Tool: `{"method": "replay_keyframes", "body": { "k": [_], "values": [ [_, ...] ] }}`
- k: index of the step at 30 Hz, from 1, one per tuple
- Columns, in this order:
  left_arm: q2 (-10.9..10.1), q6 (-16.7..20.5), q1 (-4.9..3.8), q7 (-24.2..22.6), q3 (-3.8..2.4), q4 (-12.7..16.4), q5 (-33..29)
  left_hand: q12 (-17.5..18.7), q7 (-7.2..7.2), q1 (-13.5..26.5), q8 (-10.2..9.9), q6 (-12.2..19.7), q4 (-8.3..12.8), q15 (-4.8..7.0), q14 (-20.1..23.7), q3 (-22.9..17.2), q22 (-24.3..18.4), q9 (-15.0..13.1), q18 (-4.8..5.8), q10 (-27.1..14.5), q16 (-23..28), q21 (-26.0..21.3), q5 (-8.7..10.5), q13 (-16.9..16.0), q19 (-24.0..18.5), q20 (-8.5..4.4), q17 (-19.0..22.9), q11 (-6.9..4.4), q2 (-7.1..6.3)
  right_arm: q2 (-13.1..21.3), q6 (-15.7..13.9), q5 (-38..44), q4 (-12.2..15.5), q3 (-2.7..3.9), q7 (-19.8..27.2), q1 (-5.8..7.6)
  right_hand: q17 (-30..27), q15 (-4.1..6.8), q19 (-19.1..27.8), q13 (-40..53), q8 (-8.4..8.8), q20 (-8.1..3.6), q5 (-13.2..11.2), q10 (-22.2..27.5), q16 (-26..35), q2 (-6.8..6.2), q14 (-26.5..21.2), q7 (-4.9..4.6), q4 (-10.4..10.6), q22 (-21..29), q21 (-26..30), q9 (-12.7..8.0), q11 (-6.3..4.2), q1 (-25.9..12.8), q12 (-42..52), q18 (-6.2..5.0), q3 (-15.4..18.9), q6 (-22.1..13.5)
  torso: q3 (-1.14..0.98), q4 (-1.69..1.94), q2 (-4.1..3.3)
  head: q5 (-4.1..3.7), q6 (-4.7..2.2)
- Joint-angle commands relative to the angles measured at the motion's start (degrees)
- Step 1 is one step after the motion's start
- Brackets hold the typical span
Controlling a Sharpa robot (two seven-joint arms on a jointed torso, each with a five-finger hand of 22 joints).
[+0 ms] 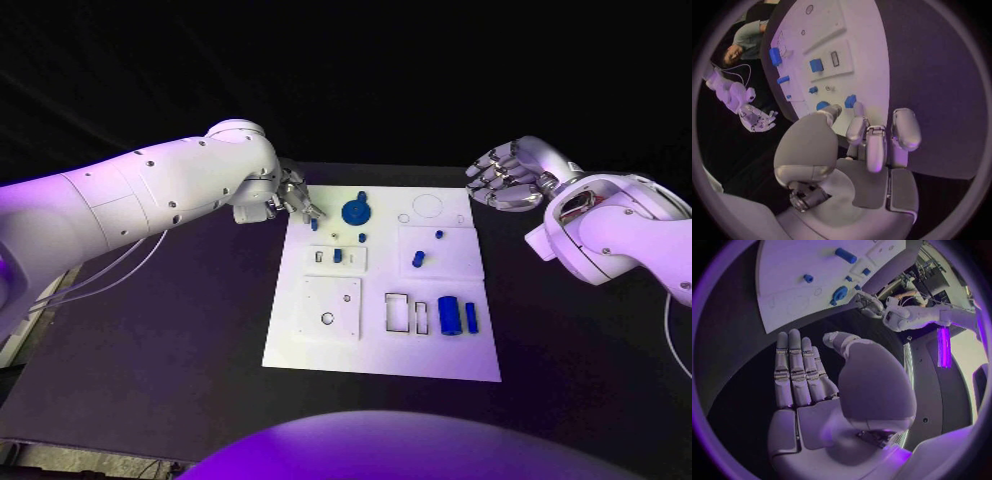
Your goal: Assemble the parts on the task board
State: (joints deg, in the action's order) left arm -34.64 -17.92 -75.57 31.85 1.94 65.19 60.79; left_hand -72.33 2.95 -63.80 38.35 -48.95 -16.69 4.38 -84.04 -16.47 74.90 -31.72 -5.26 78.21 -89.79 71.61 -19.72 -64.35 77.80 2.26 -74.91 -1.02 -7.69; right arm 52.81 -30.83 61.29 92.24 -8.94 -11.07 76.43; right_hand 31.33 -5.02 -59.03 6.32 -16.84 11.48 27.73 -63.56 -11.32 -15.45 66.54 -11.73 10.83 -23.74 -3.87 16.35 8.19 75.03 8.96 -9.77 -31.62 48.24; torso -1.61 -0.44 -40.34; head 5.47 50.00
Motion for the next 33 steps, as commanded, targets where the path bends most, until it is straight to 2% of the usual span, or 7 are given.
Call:
{"method": "replay_keyframes", "body": {
  "k": [1, 19, 20, 21, 22, 28, 33],
  "values": [
    [0.19, -1.33, 0.01, -0.45, -0.01, 0.04, -0.42, -0.19, -0.14, -0.83, 0.26, -0.23, 0.08, -0.30, -5.96, -0.51, 2.08, 0.06, 0.44, 0.00, -0.21, -0.14, -0.14, -0.09, 0.00, 0.17, -15.09, -0.15, 0.14, -0.06, -0.01, 0.68, 0.01, 0.00, 0.48, -0.02, -0.07, -0.03, 0.25, -0.06, 0.12, 0.28, 0.38, 0.21, 0.36, 0.01, -0.49, -0.02, 0.26, 0.05, 0.22, -0.09, -0.01, -0.40, -0.25, -0.67, 0.05, -0.17, -0.01, 0.02, 0.00, -0.01, 0.00],
    [0.42, -1.57, 0.13, -0.42, 0.02, -0.32, -0.49, -0.19, -0.32, -2.79, 0.44, -0.48, 0.09, -0.18, -5.96, -2.03, 2.27, 0.13, 0.45, 0.05, -0.21, -0.19, 0.94, -0.05, 0.07, 0.06, -15.09, -0.28, 0.92, -0.10, -0.07, 0.60, 0.01, 0.00, 0.58, -0.02, -0.06, -0.02, 0.26, -0.15, 0.07, 0.31, 0.42, 0.18, 0.42, 0.03, -0.47, -0.01, 0.25, 0.25, 0.19, -0.12, -0.02, -0.35, -0.23, -0.69, 0.07, -0.12, 0.00, -0.02, -0.05, -0.12, 0.00],
    [0.43, -1.56, 0.13, -0.43, 0.02, -0.34, -0.51, -0.19, -0.32, -3.09, 0.46, -0.46, 0.07, -0.16, -5.96, -2.38, 2.32, 0.15, 0.45, 0.06, -0.21, -0.19, 1.52, -0.05, 0.09, 0.04, -15.09, -0.30, 1.09, -0.09, -0.08, 0.59, 0.01, 0.00, 0.58, -0.02, -0.06, -0.02, 0.26, -0.15, 0.07, 0.31, 0.42, 0.18, 0.42, 0.03, -0.47, -0.01, 0.25, 0.25, 0.19, -0.12, -0.02, -0.35, -0.23, -0.69, 0.07, -0.12, -0.01, -0.01, -0.04, -0.13, 0.00],
    [0.45, -1.54, 0.14, -0.43, 0.02, -0.37, -0.54, -0.16, -0.30, -3.54, 0.47, -0.42, 0.02, -0.16, -5.96, -3.08, 2.35, 0.19, 0.44, 0.06, -0.21, -0.29, 3.35, 0.00, 0.07, 0.00, -15.09, -0.31, 1.44, -0.09, -0.08, 0.59, 0.01, 0.00, 0.58, -0.02, -0.05, -0.02, 0.25, -0.19, 0.06, 0.31, 0.44, 0.16, 0.44, 0.04, -0.45, -0.01, 0.26, 0.33, 0.18, -0.13, -0.02, -0.33, -0.22, -0.69, 0.08, -0.11, -0.01, -0.02, -0.04, -0.12, 0.00],
    [0.45, -1.53, 0.14, -0.44, 0.02, -0.38, -0.61, -0.17, -0.30, -3.75, 0.49, -0.39, 0.04, -0.15, -5.96, -3.51, 2.42, 0.21, 0.45, 0.08, -0.21, -0.29, 4.30, -0.01, 0.11, 0.01, -15.09, -0.29, 1.54, -0.09, -0.08, 0.59, 0.01, 0.00, 0.58, -0.02, -0.05, -0.02, 0.25, -0.19, 0.06, 0.31, 0.44, 0.16, 0.44, 0.04, -0.45, -0.01, 0.26, 0.33, 0.18, -0.13, -0.02, -0.33, -0.22, -0.69, 0.08, -0.11, -0.02, -0.02, -0.04, -0.11, 0.00],
    [0.47, -1.52, 0.16, -0.48, 0.03, -0.46, -1.38, -0.17, -0.44, -6.11, 0.70, -0.20, 0.30, -0.07, -5.96, -6.61, 2.60, 0.22, 0.44, 0.12, -0.21, -0.45, 6.69, 0.03, 0.17, -0.06, -15.09, -0.40, 2.16, -0.10, -0.10, 0.58, 0.01, 0.00, 0.59, -0.02, -0.05, -0.02, 0.25, -0.19, 0.06, 0.31, 0.44, 0.16, 0.44, 0.04, -0.45, -0.01, 0.26, 0.33, 0.18, -0.13, -0.02, -0.33, -0.22, -0.69, 0.08, -0.11, -0.01, 0.00, -0.01, -0.13, 0.00],
    [0.48, -1.64, 0.17, -0.60, 0.03, -0.61, -2.53, -0.18, -0.48, -9.78, 1.36, 0.40, 1.72, 0.00, -5.96, -13.48, 2.90, -0.10, 0.44, 0.21, -0.21, -0.70, 8.92, 0.00, 0.24, -0.14, -15.09, -0.45, 1.82, -0.13, -0.09, 0.58, 0.00, 0.00, 0.59, -0.02, -0.05, -0.02, 0.25, -0.22, 0.05, 0.32, 0.45, 0.16, 0.47, 0.04, -0.45, -0.01, 0.27, 0.40, 0.18, -0.15, -0.02, -0.33, -0.21, -0.70, 0.10, -0.10, -0.02, 0.01, -0.01, -0.09, 0.00]
  ]
}}
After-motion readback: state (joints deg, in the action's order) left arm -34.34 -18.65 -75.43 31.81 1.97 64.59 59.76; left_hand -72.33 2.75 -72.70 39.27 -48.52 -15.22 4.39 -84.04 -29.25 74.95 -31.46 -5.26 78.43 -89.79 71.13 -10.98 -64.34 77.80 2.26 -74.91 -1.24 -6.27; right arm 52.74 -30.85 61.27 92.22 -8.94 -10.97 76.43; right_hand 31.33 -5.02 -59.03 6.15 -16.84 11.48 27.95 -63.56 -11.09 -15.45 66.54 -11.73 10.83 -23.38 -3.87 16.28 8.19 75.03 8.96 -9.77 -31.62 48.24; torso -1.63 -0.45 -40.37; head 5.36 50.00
